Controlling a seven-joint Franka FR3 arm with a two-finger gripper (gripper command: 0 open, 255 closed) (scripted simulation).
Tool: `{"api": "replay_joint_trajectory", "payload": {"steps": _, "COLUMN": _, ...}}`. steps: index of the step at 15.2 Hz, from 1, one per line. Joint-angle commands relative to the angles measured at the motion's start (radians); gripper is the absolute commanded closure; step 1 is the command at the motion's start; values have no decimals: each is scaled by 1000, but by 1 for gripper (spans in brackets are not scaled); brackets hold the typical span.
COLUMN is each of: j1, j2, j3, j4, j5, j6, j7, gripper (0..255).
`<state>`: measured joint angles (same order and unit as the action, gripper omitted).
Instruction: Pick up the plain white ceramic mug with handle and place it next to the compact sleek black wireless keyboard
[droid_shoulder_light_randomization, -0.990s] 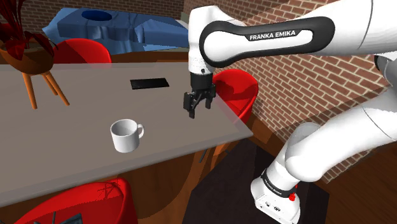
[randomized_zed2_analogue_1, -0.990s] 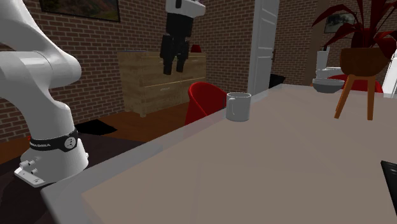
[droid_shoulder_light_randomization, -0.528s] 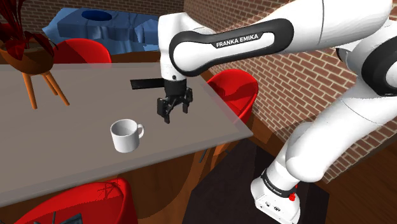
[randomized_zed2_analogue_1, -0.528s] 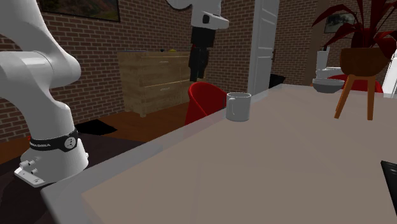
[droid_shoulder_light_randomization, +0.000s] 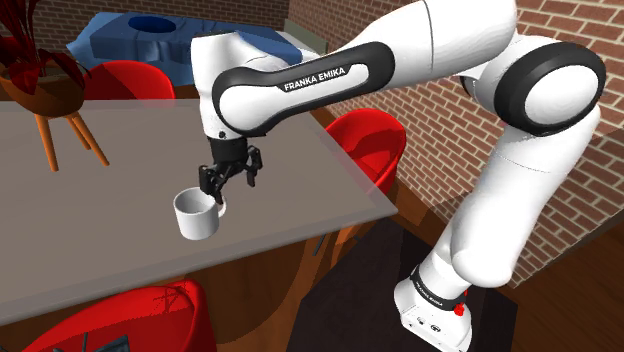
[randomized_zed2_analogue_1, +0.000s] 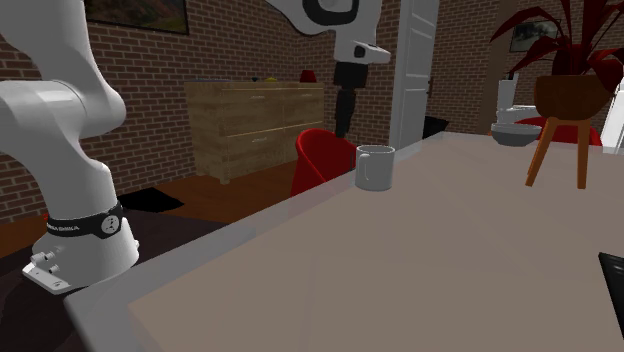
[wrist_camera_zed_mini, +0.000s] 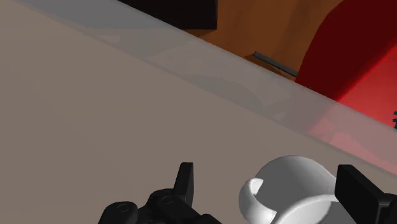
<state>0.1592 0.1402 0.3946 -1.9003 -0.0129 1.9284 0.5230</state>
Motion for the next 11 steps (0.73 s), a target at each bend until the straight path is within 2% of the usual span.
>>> {"api": "replay_joint_trajectory", "payload": {"steps": 1, "j1": 25, "j2": 83, "j3": 9, "j4": 78, "j5": -38, "j6": 7, "j7": 39, "gripper": 0}}
{"api": "replay_joint_trajectory", "payload": {"steps": 9, "j1": 157, "j2": 404, "j3": -2, "j4": 459, "j5": -172, "j6": -44, "j7": 134, "gripper": 0}}
{"api": "replay_joint_trajectory", "payload": {"steps": 11, "j1": 165, "j2": 425, "j3": -6, "j4": 474, "j5": -179, "j6": -37, "j7": 138, "gripper": 0}}
